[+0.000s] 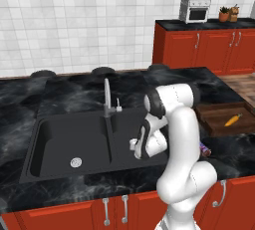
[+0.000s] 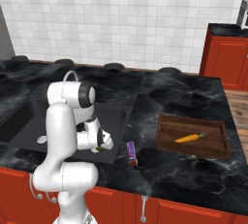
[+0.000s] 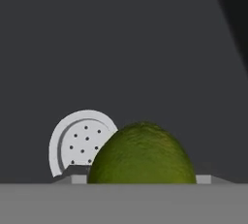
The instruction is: Pick up all produce items and place them in the sink. Turn on the sink faucet to wash them. Then turn the sink off and put them in the tray.
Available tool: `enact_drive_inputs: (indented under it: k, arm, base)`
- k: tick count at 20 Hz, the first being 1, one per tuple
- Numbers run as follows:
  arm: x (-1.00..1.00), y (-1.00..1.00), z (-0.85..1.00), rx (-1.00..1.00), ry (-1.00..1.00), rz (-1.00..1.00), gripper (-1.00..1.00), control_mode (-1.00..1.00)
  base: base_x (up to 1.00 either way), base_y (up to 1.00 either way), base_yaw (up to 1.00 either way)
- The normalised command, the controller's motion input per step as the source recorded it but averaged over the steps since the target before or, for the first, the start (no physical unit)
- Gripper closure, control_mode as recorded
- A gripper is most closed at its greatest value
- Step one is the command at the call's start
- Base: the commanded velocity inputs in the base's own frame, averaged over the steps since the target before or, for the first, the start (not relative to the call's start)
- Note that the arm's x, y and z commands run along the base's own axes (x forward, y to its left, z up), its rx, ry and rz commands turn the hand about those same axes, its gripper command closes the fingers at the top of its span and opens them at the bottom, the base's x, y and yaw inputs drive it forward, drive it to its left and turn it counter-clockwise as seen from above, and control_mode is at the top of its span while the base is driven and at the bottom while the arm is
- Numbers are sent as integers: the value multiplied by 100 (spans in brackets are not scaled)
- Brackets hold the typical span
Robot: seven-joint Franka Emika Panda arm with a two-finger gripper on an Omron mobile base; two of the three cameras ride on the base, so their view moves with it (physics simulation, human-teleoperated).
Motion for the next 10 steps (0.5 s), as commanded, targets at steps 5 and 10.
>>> enact_drive_inputs:
  k: [5,10]
  arm:
    - [-4,-16,50,0,-10,0,100,-100]
    - [0,-10,73,0,-8,0,100,-100]
  base:
    - [0,0,0]
    - [0,0,0]
